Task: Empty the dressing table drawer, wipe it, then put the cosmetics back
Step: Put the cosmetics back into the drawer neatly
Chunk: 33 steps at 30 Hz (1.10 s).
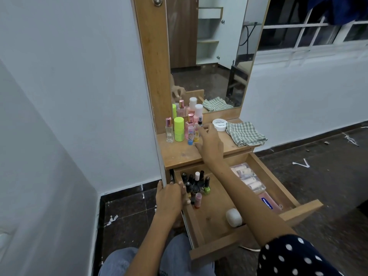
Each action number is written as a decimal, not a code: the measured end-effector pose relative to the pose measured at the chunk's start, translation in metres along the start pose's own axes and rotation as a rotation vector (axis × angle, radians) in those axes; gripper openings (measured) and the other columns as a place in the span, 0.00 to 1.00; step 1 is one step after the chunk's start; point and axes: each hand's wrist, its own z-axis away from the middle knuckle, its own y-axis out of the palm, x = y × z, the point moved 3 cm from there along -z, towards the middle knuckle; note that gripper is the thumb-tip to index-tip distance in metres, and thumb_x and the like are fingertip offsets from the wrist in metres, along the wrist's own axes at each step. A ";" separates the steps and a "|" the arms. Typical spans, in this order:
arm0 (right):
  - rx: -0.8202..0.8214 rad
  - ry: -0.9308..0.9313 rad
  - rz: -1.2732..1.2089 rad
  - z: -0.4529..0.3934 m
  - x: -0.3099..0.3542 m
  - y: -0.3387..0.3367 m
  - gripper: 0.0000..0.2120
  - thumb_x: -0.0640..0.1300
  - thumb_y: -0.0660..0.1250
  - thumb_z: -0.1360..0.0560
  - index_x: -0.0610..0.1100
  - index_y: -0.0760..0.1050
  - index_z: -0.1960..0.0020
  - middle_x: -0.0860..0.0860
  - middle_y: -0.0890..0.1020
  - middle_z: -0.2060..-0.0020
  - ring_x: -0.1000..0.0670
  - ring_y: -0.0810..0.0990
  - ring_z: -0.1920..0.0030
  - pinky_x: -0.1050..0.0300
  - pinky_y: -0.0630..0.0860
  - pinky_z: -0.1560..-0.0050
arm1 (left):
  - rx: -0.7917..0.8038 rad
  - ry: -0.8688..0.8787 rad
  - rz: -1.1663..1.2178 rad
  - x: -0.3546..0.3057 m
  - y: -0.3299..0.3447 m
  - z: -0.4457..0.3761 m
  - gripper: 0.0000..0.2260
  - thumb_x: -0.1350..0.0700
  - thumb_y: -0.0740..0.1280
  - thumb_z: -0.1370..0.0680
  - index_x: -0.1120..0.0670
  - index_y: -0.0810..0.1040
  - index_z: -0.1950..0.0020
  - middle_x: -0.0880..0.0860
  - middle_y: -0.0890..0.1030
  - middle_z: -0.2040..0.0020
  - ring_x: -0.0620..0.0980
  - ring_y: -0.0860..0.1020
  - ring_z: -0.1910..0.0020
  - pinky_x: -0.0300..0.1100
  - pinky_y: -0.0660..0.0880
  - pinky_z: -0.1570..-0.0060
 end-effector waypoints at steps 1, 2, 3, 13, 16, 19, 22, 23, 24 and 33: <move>-0.004 -0.018 0.030 -0.005 0.004 0.003 0.27 0.39 0.76 0.34 0.47 0.73 0.37 0.45 0.73 0.47 0.46 0.74 0.50 0.54 0.73 0.64 | -0.004 -0.002 0.003 0.000 0.000 0.000 0.20 0.45 0.64 0.22 0.48 0.71 0.31 0.51 0.78 0.41 0.49 0.75 0.39 0.49 0.50 0.26; -0.008 -0.030 0.056 -0.009 0.005 0.007 0.26 0.40 0.78 0.35 0.46 0.75 0.39 0.45 0.74 0.47 0.46 0.74 0.50 0.56 0.72 0.65 | -0.005 -0.003 0.004 0.000 0.000 0.000 0.20 0.45 0.64 0.22 0.48 0.71 0.31 0.51 0.78 0.41 0.49 0.75 0.39 0.49 0.50 0.26; -0.019 -0.041 0.079 -0.012 0.007 0.010 0.24 0.41 0.78 0.36 0.46 0.76 0.42 0.45 0.74 0.48 0.47 0.74 0.51 0.57 0.70 0.66 | -0.004 -0.005 0.007 0.000 0.000 -0.001 0.20 0.45 0.64 0.22 0.48 0.71 0.31 0.51 0.78 0.41 0.49 0.75 0.39 0.49 0.50 0.26; -0.071 -0.153 -0.149 0.017 0.010 -0.005 0.10 0.39 0.74 0.33 0.46 0.74 0.57 0.54 0.78 0.60 0.53 0.76 0.60 0.60 0.71 0.68 | -0.009 -0.003 0.003 0.002 0.002 -0.001 0.22 0.45 0.64 0.23 0.49 0.69 0.30 0.51 0.78 0.40 0.49 0.74 0.38 0.49 0.51 0.27; 0.043 -0.056 -0.416 0.043 0.004 -0.024 0.10 0.40 0.75 0.32 0.45 0.76 0.54 0.55 0.80 0.59 0.57 0.80 0.58 0.63 0.77 0.62 | -0.019 0.003 0.006 0.002 0.003 -0.001 0.22 0.46 0.64 0.22 0.49 0.69 0.30 0.51 0.77 0.39 0.49 0.73 0.36 0.50 0.49 0.27; 0.167 -0.020 -0.510 0.064 -0.011 -0.040 0.12 0.38 0.78 0.36 0.44 0.79 0.56 0.54 0.82 0.61 0.59 0.81 0.59 0.68 0.77 0.58 | -0.014 0.000 0.021 0.001 0.003 -0.001 0.23 0.46 0.64 0.23 0.50 0.68 0.29 0.52 0.77 0.38 0.49 0.72 0.35 0.50 0.48 0.27; 0.280 0.018 -0.382 0.083 -0.032 -0.038 0.12 0.35 0.78 0.39 0.44 0.81 0.58 0.58 0.80 0.65 0.63 0.80 0.62 0.72 0.73 0.61 | -0.020 0.001 0.037 0.001 0.002 0.000 0.21 0.46 0.65 0.23 0.49 0.70 0.30 0.51 0.77 0.38 0.48 0.72 0.35 0.50 0.48 0.27; 0.320 0.042 -0.343 0.089 -0.039 -0.033 0.13 0.34 0.78 0.39 0.45 0.81 0.59 0.59 0.79 0.66 0.63 0.79 0.64 0.72 0.73 0.62 | -0.020 0.003 0.045 0.001 0.002 0.001 0.20 0.47 0.65 0.22 0.49 0.71 0.31 0.51 0.77 0.38 0.48 0.72 0.35 0.50 0.47 0.27; 0.362 0.062 -0.320 0.097 -0.043 -0.027 0.13 0.33 0.78 0.40 0.45 0.81 0.59 0.58 0.79 0.66 0.62 0.80 0.65 0.70 0.75 0.61 | -0.020 0.006 0.054 0.001 0.002 0.001 0.20 0.47 0.65 0.22 0.48 0.72 0.31 0.51 0.77 0.37 0.48 0.71 0.34 0.50 0.47 0.27; 0.519 0.024 -0.185 0.124 -0.049 0.014 0.11 0.40 0.74 0.34 0.52 0.76 0.57 0.56 0.80 0.61 0.56 0.79 0.60 0.56 0.79 0.56 | -0.021 0.018 0.068 0.001 0.002 0.003 0.20 0.46 0.65 0.23 0.49 0.72 0.31 0.50 0.77 0.37 0.47 0.71 0.33 0.50 0.47 0.27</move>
